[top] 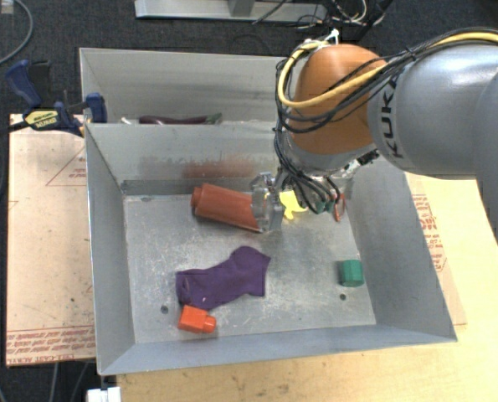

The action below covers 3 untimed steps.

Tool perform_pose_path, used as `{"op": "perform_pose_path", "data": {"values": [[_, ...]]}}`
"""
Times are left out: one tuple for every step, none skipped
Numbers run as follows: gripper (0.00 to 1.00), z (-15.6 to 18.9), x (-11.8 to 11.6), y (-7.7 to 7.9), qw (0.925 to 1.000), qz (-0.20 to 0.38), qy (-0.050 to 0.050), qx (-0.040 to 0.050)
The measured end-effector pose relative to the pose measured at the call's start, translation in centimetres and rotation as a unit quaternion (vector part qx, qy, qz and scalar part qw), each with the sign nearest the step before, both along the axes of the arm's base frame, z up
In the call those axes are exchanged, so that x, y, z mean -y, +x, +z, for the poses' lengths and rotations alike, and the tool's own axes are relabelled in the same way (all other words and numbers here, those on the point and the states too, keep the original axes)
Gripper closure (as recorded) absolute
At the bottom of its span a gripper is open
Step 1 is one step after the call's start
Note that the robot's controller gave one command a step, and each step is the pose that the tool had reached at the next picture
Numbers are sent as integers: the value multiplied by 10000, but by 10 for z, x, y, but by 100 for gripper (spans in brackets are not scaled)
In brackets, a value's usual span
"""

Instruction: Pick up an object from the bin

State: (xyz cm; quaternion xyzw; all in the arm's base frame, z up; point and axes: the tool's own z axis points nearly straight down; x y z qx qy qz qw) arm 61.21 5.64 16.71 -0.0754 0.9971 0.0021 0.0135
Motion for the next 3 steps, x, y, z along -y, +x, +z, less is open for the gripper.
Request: {"op": "perform_pose_path", "data": {"values": [[0,0,0,0,10000,3,-1,-1],[0,0,0,0,10000,4,-1,-1],[100,-86,-8,35,9985,537,13,75]]}}
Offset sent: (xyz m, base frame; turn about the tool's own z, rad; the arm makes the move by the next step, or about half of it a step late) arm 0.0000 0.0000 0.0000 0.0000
